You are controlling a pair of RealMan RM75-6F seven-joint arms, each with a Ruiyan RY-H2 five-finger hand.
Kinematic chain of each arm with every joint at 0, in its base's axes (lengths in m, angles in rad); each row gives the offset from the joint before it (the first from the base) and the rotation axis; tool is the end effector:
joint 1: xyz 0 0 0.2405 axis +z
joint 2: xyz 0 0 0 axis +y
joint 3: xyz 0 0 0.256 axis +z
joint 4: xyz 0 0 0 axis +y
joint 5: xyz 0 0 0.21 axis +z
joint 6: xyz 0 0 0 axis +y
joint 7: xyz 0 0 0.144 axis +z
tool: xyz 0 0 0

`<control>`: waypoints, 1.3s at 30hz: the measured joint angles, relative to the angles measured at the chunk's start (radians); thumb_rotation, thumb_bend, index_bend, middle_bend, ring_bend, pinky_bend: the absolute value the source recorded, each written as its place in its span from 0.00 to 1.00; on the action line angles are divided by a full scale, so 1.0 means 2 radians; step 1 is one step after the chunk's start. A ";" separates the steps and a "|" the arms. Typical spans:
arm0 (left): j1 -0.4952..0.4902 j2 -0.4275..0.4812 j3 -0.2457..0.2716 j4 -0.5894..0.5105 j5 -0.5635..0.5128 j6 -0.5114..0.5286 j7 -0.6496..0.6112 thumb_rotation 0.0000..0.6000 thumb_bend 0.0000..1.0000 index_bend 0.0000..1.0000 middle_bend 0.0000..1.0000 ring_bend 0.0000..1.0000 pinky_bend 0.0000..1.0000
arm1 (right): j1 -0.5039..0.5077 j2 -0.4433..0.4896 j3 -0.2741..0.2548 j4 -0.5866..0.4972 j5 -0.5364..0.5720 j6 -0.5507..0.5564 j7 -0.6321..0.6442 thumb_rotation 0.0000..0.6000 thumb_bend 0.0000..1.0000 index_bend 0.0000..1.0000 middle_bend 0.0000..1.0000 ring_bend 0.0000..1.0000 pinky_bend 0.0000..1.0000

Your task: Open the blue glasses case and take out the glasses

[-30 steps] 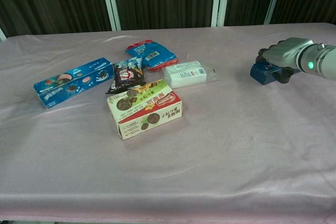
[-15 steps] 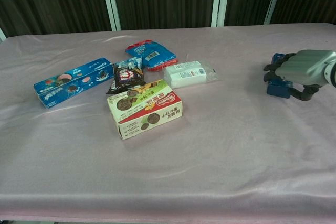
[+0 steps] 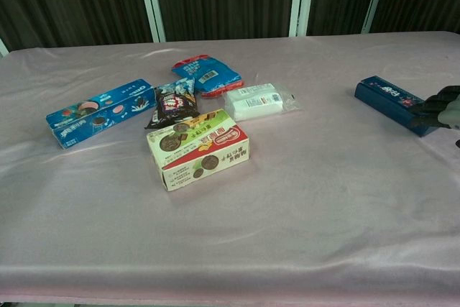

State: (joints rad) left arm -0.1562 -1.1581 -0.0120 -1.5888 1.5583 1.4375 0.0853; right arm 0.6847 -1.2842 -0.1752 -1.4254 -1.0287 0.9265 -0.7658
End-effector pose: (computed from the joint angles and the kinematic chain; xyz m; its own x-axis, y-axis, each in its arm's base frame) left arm -0.2970 0.1940 0.1339 0.4708 0.0490 0.8809 0.8769 -0.1361 -0.4611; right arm -0.3009 -0.3070 0.0562 0.9285 -0.2842 0.2389 -0.3432 -0.4113 0.8444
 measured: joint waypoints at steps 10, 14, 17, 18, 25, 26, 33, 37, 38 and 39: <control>0.001 -0.003 0.001 -0.002 -0.001 -0.001 0.008 1.00 0.45 0.00 0.00 0.00 0.08 | -0.022 -0.001 0.008 0.061 -0.010 -0.017 0.059 1.00 0.74 0.21 0.00 0.00 0.00; -0.001 -0.003 0.000 -0.002 -0.005 -0.005 0.009 1.00 0.44 0.00 0.00 0.00 0.08 | -0.026 -0.004 0.017 0.093 -0.009 -0.030 0.075 1.00 0.74 0.21 0.00 0.00 0.00; -0.003 -0.004 -0.001 -0.004 -0.007 -0.008 0.011 1.00 0.44 0.00 0.00 0.00 0.08 | -0.022 -0.016 0.031 0.125 0.001 -0.047 0.081 1.00 0.74 0.21 0.00 0.00 0.00; -0.003 -0.004 -0.001 -0.004 -0.008 -0.008 0.012 1.00 0.44 0.00 0.00 0.00 0.08 | -0.020 -0.021 0.036 0.136 0.005 -0.053 0.083 1.00 0.74 0.21 0.00 0.00 0.00; -0.003 -0.002 -0.001 -0.006 -0.012 -0.012 0.010 1.00 0.44 0.00 0.01 0.00 0.09 | 0.001 -0.060 0.078 0.201 0.031 -0.087 0.095 1.00 0.74 0.22 0.00 0.00 0.00; -0.003 -0.001 -0.001 -0.007 -0.013 -0.012 0.008 1.00 0.44 0.00 0.01 0.00 0.10 | 0.000 -0.059 0.079 0.199 0.029 -0.086 0.098 1.00 0.74 0.22 0.00 0.00 0.00; -0.004 0.003 -0.001 -0.008 -0.017 -0.017 -0.002 1.00 0.44 0.00 0.02 0.00 0.10 | -0.022 -0.026 0.073 0.172 -0.022 -0.057 0.146 1.00 0.48 0.23 0.00 0.00 0.00; -0.005 0.002 -0.002 -0.009 -0.017 -0.018 0.000 1.00 0.44 0.00 0.02 0.00 0.10 | -0.028 -0.020 0.077 0.174 -0.059 -0.037 0.190 1.00 0.48 0.24 0.00 0.00 0.00; -0.006 0.002 -0.002 -0.009 -0.017 -0.018 0.000 1.00 0.44 0.00 0.02 0.00 0.10 | -0.028 -0.022 0.079 0.180 -0.068 -0.032 0.197 1.00 0.48 0.24 0.00 0.00 0.00; -0.006 0.001 -0.002 -0.009 -0.017 -0.017 0.001 1.00 0.44 0.00 0.02 0.00 0.10 | -0.028 -0.025 0.080 0.187 -0.075 -0.029 0.201 1.00 0.48 0.24 0.00 0.00 0.00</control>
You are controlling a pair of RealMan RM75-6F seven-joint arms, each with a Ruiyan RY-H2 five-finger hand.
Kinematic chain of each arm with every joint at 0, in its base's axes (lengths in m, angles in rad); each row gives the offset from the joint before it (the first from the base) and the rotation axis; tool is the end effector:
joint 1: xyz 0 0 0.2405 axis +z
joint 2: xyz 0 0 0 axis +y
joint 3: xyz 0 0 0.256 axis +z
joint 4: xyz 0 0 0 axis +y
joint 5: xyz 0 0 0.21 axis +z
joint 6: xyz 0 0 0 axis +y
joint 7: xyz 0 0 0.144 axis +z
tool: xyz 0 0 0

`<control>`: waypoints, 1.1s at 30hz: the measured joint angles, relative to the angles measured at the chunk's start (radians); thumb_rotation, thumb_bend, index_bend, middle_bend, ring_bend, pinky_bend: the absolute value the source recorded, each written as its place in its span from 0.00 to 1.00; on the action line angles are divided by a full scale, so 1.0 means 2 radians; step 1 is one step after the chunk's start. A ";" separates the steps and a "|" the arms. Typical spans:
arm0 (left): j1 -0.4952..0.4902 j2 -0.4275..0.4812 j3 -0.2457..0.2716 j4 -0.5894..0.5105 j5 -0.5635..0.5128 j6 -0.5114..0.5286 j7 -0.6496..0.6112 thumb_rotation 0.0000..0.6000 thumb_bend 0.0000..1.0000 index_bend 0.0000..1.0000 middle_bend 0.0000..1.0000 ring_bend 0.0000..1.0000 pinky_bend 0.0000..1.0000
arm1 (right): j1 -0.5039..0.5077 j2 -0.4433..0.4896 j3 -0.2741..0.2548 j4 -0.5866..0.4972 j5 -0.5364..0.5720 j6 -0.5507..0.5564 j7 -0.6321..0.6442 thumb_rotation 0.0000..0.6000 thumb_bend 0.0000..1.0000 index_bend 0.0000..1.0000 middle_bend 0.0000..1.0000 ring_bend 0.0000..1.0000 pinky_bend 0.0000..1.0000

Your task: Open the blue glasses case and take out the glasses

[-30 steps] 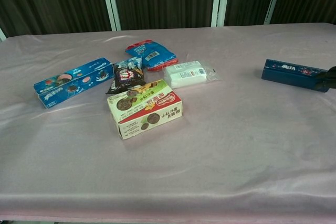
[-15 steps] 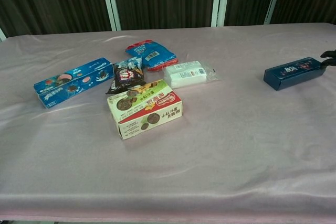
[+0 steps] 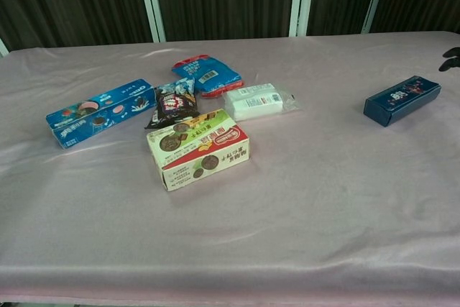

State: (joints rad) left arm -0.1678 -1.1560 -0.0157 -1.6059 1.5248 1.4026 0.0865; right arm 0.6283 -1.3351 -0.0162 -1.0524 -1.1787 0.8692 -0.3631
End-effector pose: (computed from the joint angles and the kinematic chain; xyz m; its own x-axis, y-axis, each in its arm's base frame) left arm -0.2973 0.1979 0.1307 0.4579 0.0798 0.8854 0.8864 -0.1175 -0.4478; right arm -0.3368 -0.3655 0.1067 0.8638 -0.2407 0.4426 -0.4891 -0.1898 0.8513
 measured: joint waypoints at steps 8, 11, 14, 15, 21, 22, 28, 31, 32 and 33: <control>-0.003 -0.003 -0.001 0.001 -0.003 -0.005 0.006 1.00 0.44 0.00 0.02 0.00 0.11 | 0.013 -0.053 0.008 0.081 -0.046 0.008 0.023 1.00 0.48 0.20 0.00 0.00 0.00; -0.004 -0.004 -0.001 0.001 -0.005 -0.007 0.009 1.00 0.44 0.00 0.02 0.00 0.11 | 0.023 -0.069 0.013 0.102 -0.047 -0.004 0.016 1.00 0.48 0.19 0.00 0.00 0.00; -0.004 -0.006 -0.002 0.001 -0.008 -0.009 0.013 1.00 0.44 0.00 0.02 0.00 0.11 | 0.038 -0.088 0.021 0.120 -0.042 -0.029 0.004 1.00 0.48 0.18 0.00 0.00 0.00; -0.005 -0.007 -0.002 0.001 -0.009 -0.009 0.014 1.00 0.44 0.00 0.02 0.00 0.11 | 0.043 -0.094 0.024 0.124 -0.040 -0.037 -0.002 1.00 0.48 0.18 0.00 0.00 0.00; -0.005 -0.009 -0.006 0.001 -0.014 -0.007 0.008 1.00 0.44 0.00 0.01 0.01 0.12 | 0.069 -0.138 0.042 0.150 -0.017 -0.080 -0.051 1.00 0.48 0.18 0.00 0.00 0.00; -0.004 -0.009 -0.007 0.001 -0.016 -0.007 0.008 1.00 0.44 0.00 0.01 0.01 0.12 | 0.072 -0.143 0.044 0.153 -0.015 -0.082 -0.060 1.00 0.48 0.19 0.00 0.00 0.00; -0.002 -0.007 -0.009 0.000 -0.019 -0.002 0.002 1.00 0.44 0.00 0.01 0.01 0.12 | 0.077 -0.155 0.050 0.157 0.000 -0.091 -0.093 1.00 0.48 0.32 0.00 0.00 0.00; -0.001 -0.006 -0.009 0.000 -0.017 0.001 -0.001 1.00 0.44 0.00 0.01 0.01 0.12 | 0.076 -0.157 0.053 0.159 0.009 -0.098 -0.103 1.00 0.48 0.47 0.00 0.00 0.00; 0.000 -0.005 -0.009 0.000 -0.017 0.002 -0.002 1.00 0.44 0.00 0.01 0.01 0.12 | 0.075 -0.158 0.054 0.159 0.011 -0.099 -0.103 1.00 0.48 0.49 0.00 0.00 0.00; 0.000 -0.005 -0.009 0.000 -0.017 0.003 -0.003 1.00 0.44 0.00 0.01 0.01 0.12 | 0.075 -0.158 0.054 0.158 0.011 -0.099 -0.103 1.00 0.48 0.49 0.00 0.00 0.00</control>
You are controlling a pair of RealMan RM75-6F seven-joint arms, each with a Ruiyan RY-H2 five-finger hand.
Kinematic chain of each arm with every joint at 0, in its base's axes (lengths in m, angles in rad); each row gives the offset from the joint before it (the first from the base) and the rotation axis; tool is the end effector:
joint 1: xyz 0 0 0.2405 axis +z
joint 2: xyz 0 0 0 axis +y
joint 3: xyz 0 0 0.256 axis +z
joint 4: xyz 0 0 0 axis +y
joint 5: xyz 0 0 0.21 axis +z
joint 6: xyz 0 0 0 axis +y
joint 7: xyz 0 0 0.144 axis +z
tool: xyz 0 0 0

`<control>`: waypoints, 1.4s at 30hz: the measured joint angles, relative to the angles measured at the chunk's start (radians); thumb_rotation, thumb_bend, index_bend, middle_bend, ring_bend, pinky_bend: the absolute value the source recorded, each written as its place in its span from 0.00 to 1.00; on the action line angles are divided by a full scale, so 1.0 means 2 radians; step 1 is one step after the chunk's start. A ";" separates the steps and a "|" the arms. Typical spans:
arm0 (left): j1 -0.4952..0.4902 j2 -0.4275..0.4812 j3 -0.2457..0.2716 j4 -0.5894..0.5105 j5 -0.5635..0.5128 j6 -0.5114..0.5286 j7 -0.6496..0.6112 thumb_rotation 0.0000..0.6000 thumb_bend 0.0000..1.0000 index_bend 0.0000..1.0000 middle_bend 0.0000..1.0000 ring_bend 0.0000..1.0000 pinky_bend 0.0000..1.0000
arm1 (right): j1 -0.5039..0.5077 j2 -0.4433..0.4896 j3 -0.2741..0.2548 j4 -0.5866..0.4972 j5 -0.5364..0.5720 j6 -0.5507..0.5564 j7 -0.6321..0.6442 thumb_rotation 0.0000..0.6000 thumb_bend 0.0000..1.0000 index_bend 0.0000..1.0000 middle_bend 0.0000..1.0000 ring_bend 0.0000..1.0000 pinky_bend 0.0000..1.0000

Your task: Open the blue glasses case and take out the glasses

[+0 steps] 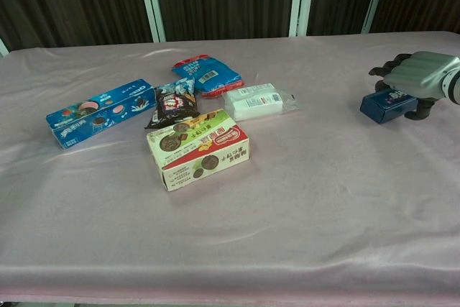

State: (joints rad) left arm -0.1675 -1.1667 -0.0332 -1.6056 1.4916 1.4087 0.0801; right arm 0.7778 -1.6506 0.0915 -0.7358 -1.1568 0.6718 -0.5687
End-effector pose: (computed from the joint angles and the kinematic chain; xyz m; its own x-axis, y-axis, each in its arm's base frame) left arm -0.2987 0.2020 0.1321 0.4360 0.0621 0.8978 0.8986 -0.0836 -0.4306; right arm -0.2891 -0.4237 0.0181 0.9316 -0.2057 0.2997 -0.3508 -0.2929 0.8895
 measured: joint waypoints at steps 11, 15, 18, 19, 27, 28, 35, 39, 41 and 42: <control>0.000 0.000 0.002 0.001 0.004 0.000 -0.001 1.00 0.44 0.00 0.01 0.01 0.12 | -0.007 0.019 0.002 -0.046 -0.008 0.024 -0.001 1.00 0.48 0.52 0.00 0.00 0.00; -0.001 0.001 0.003 0.000 0.008 0.000 -0.002 1.00 0.44 0.00 0.01 0.01 0.12 | -0.008 0.031 0.001 -0.089 -0.010 0.032 -0.009 1.00 0.48 0.52 0.00 0.00 0.00; 0.000 0.002 0.004 0.000 0.010 0.002 -0.005 1.00 0.44 0.00 0.01 0.01 0.12 | -0.009 0.038 -0.003 -0.127 -0.010 0.038 -0.030 1.00 0.48 0.52 0.00 0.00 0.00; 0.000 0.003 0.004 0.000 0.010 0.003 -0.006 1.00 0.44 0.00 0.01 0.01 0.12 | -0.009 0.040 -0.006 -0.142 -0.010 0.040 -0.042 1.00 0.48 0.52 0.00 0.00 0.00; 0.002 0.006 0.007 0.002 0.018 0.008 -0.015 1.00 0.44 0.00 0.01 0.01 0.12 | -0.015 0.050 -0.023 -0.230 0.005 0.071 -0.136 1.00 0.48 0.51 0.00 0.00 0.00; 0.003 0.006 0.007 0.002 0.019 0.008 -0.016 1.00 0.44 0.00 0.01 0.01 0.12 | -0.016 0.051 -0.024 -0.239 0.010 0.077 -0.148 1.00 0.48 0.50 0.00 0.00 0.00; 0.002 0.007 0.008 0.003 0.020 0.007 -0.017 1.00 0.44 0.00 0.01 0.01 0.12 | -0.017 0.049 -0.021 -0.266 0.047 0.098 -0.179 1.00 0.47 0.19 0.00 0.00 0.00; 0.002 0.006 0.008 0.003 0.019 0.006 -0.016 1.00 0.44 0.00 0.01 0.01 0.12 | -0.017 0.059 -0.019 -0.283 0.063 0.094 -0.174 1.00 0.42 0.09 0.00 0.00 0.00; 0.002 0.006 0.008 0.003 0.019 0.006 -0.015 1.00 0.44 0.00 0.01 0.01 0.12 | -0.019 0.066 -0.019 -0.288 0.062 0.093 -0.158 1.00 0.38 0.07 0.00 0.00 0.00; 0.003 0.006 0.008 0.003 0.019 0.007 -0.015 1.00 0.44 0.00 0.01 0.01 0.12 | -0.020 0.069 -0.019 -0.290 0.060 0.093 -0.149 1.00 0.38 0.08 0.00 0.00 0.00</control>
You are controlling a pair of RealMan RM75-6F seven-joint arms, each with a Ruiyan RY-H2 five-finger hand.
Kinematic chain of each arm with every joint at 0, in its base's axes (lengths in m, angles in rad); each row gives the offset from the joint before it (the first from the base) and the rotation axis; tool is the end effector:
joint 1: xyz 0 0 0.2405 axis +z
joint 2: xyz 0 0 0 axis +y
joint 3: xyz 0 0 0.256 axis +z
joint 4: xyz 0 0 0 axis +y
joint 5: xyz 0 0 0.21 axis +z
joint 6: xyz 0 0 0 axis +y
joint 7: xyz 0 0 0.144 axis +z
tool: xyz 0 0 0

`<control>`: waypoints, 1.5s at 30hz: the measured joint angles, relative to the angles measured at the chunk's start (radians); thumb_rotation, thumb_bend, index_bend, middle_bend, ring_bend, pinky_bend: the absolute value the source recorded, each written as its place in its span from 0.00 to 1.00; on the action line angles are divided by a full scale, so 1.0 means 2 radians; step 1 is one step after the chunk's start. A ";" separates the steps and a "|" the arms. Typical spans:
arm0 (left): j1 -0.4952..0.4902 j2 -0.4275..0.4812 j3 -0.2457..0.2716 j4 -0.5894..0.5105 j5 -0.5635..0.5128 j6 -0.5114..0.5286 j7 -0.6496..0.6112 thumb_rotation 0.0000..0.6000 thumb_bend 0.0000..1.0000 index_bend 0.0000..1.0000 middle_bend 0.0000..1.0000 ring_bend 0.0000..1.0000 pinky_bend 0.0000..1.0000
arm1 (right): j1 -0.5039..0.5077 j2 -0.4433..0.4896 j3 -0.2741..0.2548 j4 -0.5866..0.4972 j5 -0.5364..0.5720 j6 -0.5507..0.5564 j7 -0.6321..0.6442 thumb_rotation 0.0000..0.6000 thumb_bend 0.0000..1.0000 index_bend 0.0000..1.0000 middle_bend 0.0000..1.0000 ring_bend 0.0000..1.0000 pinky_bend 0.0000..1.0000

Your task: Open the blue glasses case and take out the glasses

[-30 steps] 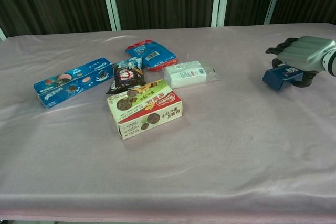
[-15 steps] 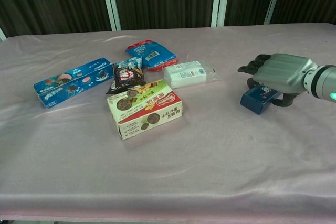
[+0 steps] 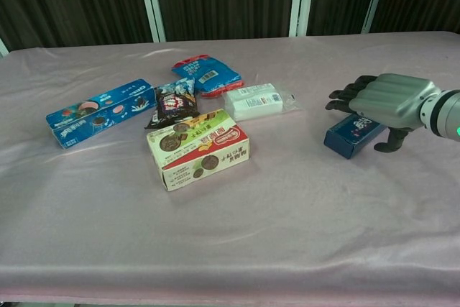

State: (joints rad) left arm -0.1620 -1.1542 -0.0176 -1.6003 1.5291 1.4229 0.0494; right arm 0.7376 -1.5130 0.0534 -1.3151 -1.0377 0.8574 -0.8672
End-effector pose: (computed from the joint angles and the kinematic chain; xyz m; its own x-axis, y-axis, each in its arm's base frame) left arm -0.2980 0.1970 0.1345 0.4297 0.0632 0.9007 0.8999 -0.1119 -0.4215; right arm -0.2243 -0.3505 -0.0117 0.9163 -0.1561 0.3688 -0.3986 -0.4434 0.8028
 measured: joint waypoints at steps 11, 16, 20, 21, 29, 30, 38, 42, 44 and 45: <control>0.000 -0.005 0.000 -0.002 -0.005 -0.003 0.016 1.00 0.44 0.00 0.01 0.01 0.12 | -0.012 0.034 -0.013 0.064 -0.127 0.017 0.179 1.00 0.38 0.29 0.00 0.00 0.00; -0.003 -0.009 0.000 -0.004 -0.011 -0.013 0.032 1.00 0.44 0.00 0.01 0.02 0.12 | -0.010 0.035 -0.028 0.133 -0.193 0.030 0.260 1.00 0.38 0.39 0.00 0.00 0.00; -0.005 -0.010 -0.002 -0.006 -0.016 -0.016 0.035 1.00 0.44 0.00 0.01 0.02 0.12 | -0.009 0.030 -0.044 0.182 -0.235 0.040 0.311 1.00 0.38 0.41 0.00 0.00 0.00; -0.005 -0.010 -0.002 -0.006 -0.016 -0.016 0.036 1.00 0.44 0.00 0.01 0.02 0.12 | -0.009 0.028 -0.048 0.191 -0.241 0.043 0.320 1.00 0.38 0.41 0.00 0.00 0.00; -0.006 -0.010 -0.001 -0.006 -0.016 -0.017 0.037 1.00 0.44 0.00 0.01 0.02 0.12 | -0.009 -0.002 -0.055 0.242 -0.264 0.053 0.350 1.00 0.40 0.43 0.00 0.00 0.00; -0.006 -0.010 -0.001 -0.006 -0.015 -0.017 0.037 1.00 0.44 0.00 0.01 0.02 0.12 | -0.009 -0.005 -0.054 0.245 -0.265 0.053 0.351 1.00 0.41 0.44 0.00 0.00 0.00; -0.005 -0.008 -0.003 -0.005 -0.016 -0.014 0.031 1.00 0.44 0.00 0.01 0.02 0.12 | -0.006 -0.015 -0.048 0.252 -0.266 0.047 0.349 1.00 0.48 0.48 0.00 0.00 0.00; -0.005 -0.008 -0.002 -0.004 -0.015 -0.014 0.030 1.00 0.44 0.00 0.01 0.02 0.12 | -0.006 -0.015 -0.047 0.252 -0.266 0.045 0.346 1.00 0.48 0.48 0.00 0.00 0.00; -0.005 -0.007 -0.002 -0.005 -0.014 -0.013 0.029 1.00 0.44 0.00 0.01 0.02 0.12 | -0.007 -0.015 -0.046 0.251 -0.265 0.044 0.346 1.00 0.48 0.48 0.00 0.00 0.00; -0.005 -0.007 -0.001 -0.005 -0.013 -0.014 0.028 1.00 0.44 0.00 0.01 0.02 0.12 | -0.007 -0.015 -0.045 0.251 -0.265 0.043 0.346 1.00 0.48 0.48 0.00 0.00 0.00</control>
State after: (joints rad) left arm -0.1713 -1.1677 -0.0193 -1.6106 1.5040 1.3955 0.1054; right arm 0.7237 -1.5427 -0.0375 -0.8136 -1.5682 0.9443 -0.1754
